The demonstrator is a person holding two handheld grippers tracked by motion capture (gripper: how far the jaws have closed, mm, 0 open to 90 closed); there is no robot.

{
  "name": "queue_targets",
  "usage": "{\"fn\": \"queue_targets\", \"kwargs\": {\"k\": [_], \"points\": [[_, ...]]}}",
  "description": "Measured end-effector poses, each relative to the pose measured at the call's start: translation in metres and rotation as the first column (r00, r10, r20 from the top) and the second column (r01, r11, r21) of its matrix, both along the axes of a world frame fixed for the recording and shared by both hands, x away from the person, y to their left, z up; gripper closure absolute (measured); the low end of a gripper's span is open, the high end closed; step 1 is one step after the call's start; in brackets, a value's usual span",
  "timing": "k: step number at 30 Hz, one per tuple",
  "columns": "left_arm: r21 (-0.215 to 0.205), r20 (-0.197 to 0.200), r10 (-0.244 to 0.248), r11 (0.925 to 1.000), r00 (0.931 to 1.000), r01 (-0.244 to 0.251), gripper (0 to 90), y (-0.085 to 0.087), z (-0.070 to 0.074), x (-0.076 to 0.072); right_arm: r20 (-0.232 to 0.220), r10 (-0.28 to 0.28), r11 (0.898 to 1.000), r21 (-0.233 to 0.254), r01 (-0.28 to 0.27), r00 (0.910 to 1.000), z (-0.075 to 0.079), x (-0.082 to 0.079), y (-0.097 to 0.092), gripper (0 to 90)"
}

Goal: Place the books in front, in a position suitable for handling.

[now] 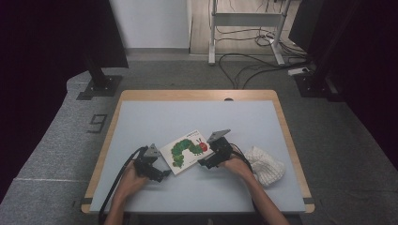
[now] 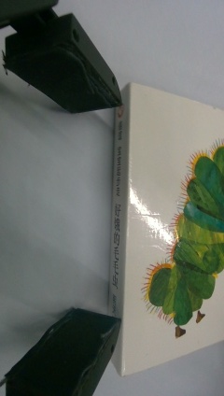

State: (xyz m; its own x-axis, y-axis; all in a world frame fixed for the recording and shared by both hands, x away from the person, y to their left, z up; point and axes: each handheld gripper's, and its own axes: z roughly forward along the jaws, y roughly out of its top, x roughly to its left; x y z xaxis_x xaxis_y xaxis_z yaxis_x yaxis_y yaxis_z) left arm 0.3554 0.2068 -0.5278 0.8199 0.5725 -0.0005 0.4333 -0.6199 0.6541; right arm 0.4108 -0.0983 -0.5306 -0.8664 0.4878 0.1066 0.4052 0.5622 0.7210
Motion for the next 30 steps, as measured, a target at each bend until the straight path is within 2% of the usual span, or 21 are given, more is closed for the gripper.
{"fn": "queue_targets", "kwargs": {"k": [3, 6, 12, 19, 27, 30], "points": [[0.002, -0.001, 0.005, 1.0000, 1.0000, -0.005, 0.0, -0.002, 0.000, -0.002, -0.028, -0.008, 0.999, 0.037, 0.009, 0.9996, 0.000, 0.003, -0.005, 2.1], [0.005, -0.004, 0.005, 1.0000, 1.0000, -0.005, 0.0, -0.006, 0.000, -0.005, -0.027, -0.007, 0.999, 0.046, 0.009, 0.9996, -0.001, 0.003, -0.007, 3.0], [0.007, -0.005, 0.001, 1.0000, 1.0000, -0.001, 0.0, -0.011, 0.000, -0.014, -0.009, -0.007, 1.000, 0.013, 0.007, 0.9999, 0.000, -0.005, -0.008, 3.0], [0.009, -0.007, -0.008, 0.9999, 0.9999, 0.008, 0.0, -0.016, 0.001, -0.024, 0.001, -0.014, 1.000, -0.001, 0.014, 0.9999, 0.000, -0.018, -0.012, 2.5], [0.000, -0.002, -0.007, 1.0000, 1.0000, 0.007, 0.0, -0.016, 0.000, -0.026, 0.037, -0.007, 0.999, -0.050, 0.009, 0.9993, 0.000, -0.024, -0.009, 1.7], [0.000, 0.002, 0.004, 1.0000, 1.0000, -0.004, 0.0, -0.015, 0.000, -0.027, 0.034, -0.010, 0.998, -0.056, 0.011, 0.9994, 0.002, -0.026, -0.009, 1.2]]}}
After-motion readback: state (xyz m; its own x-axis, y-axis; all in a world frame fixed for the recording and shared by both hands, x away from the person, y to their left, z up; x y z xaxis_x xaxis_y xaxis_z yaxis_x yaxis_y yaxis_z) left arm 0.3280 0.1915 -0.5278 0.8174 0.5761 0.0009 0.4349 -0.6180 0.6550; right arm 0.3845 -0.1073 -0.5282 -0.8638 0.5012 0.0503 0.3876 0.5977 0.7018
